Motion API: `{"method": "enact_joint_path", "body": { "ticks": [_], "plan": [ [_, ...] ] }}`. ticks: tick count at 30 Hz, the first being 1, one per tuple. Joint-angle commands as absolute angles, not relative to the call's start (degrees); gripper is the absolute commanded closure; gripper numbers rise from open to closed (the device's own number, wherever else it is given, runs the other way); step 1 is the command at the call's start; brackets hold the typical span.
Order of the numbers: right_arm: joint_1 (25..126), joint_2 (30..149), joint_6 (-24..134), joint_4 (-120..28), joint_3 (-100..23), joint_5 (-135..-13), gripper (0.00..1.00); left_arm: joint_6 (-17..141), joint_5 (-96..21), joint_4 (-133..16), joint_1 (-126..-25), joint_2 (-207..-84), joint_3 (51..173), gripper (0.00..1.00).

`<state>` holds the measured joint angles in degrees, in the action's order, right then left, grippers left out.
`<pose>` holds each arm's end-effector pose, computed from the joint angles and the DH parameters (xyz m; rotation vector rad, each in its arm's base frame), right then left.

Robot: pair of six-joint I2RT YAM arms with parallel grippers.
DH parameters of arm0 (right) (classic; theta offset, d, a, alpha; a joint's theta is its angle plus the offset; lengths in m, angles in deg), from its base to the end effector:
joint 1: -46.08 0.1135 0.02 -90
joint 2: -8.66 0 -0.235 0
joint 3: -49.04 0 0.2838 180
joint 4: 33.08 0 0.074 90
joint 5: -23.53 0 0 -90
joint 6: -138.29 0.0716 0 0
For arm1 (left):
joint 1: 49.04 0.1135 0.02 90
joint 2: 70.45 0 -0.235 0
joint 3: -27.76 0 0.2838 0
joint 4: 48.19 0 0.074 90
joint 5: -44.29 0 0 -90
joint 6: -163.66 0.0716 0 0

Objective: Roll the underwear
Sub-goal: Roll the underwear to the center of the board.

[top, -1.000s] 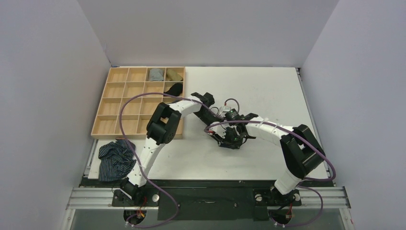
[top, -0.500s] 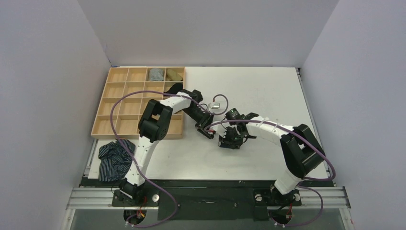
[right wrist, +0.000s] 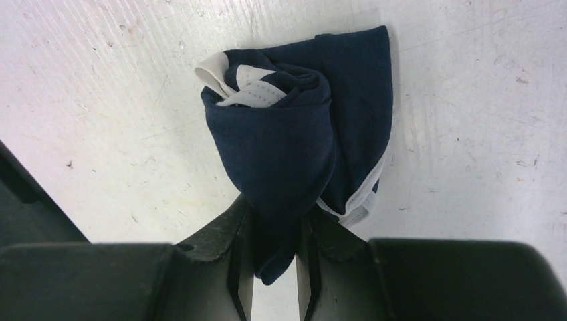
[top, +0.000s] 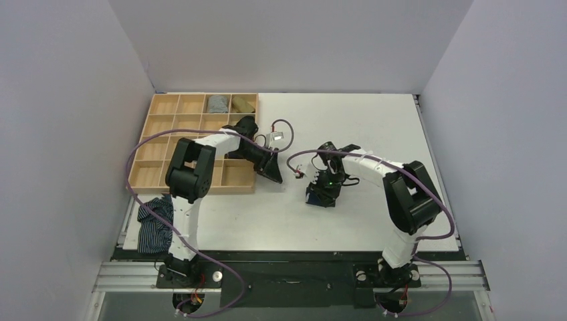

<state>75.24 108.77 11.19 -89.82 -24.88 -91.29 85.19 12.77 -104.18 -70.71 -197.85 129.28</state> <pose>0.2762 0.1885 0.0817 -1.6316 2.4272 0.6294 0.3806 -0.2169 0.0660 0.8751 2.5592 -1.5239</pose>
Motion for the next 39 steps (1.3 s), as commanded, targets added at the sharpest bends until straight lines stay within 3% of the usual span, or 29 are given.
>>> {"method": "enact_joint_path", "body": {
  "ticks": [1,15,25,39],
  "plan": [
    [73.51,114.3,8.2,-97.26,-29.41,-93.14,1.0,82.23,13.03,-93.15,-69.9,-188.87,125.6,0.49],
    [69.11,131.97,-2.51,-120.73,-51.01,-102.86,1.0,87.98,9.99,-86.95,-69.28,-172.5,110.71,0.48],
    [67.5,142.51,-7.85,-131.42,-61.0,-109.07,1.0,96.24,-4.12,-80.72,-77.92,-160.31,100.97,0.44],
    [66.82,147.97,-7.01,-135.07,-66.37,-109.86,1.0,103.04,-20.42,-72.26,-95.89,-168.21,106.08,0.25]
  ]
}}
